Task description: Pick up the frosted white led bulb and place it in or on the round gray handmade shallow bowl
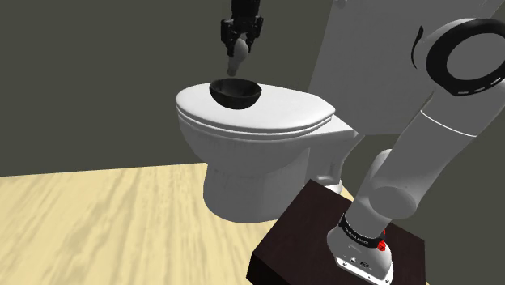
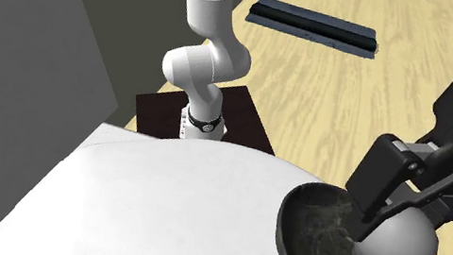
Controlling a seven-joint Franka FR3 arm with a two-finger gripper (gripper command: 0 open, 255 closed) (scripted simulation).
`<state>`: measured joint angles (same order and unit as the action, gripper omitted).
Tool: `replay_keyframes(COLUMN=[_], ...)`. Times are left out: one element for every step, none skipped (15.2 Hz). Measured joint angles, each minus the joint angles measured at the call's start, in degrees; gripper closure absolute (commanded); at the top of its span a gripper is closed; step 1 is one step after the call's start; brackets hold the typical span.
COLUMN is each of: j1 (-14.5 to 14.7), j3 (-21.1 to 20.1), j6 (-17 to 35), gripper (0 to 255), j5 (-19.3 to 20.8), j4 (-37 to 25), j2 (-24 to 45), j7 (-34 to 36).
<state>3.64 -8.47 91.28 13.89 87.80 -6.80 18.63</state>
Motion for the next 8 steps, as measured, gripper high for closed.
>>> replay_keyframes(j1=[0.02, 0.02, 0.01, 0.05, -0.01, 0.01, 0.05, 0.04], j3=[-0.01, 0.01, 0.06, 0.02, 0.14, 0.15, 0.11, 0.15], j6=[0.74, 1.53, 2.33, 3.05, 4.06, 4.86, 5.56, 6.46], gripper=[255, 255, 255, 255, 255, 255, 255, 255], j5=[-0.02, -0.04, -0.08, -0.08, -0.15, -0.16, -0.18, -0.17], j4=[0.94, 1.93, 3.11, 4.04, 5.54, 6.62, 7.64, 8.63], j2=[-0.18, -0.36, -0.73, -0.9, -1.4, -1.66, -1.95, -2.03], j7=[0.23, 0.41, 0.54, 0.81, 0.88, 1.08, 1.32, 1.48])
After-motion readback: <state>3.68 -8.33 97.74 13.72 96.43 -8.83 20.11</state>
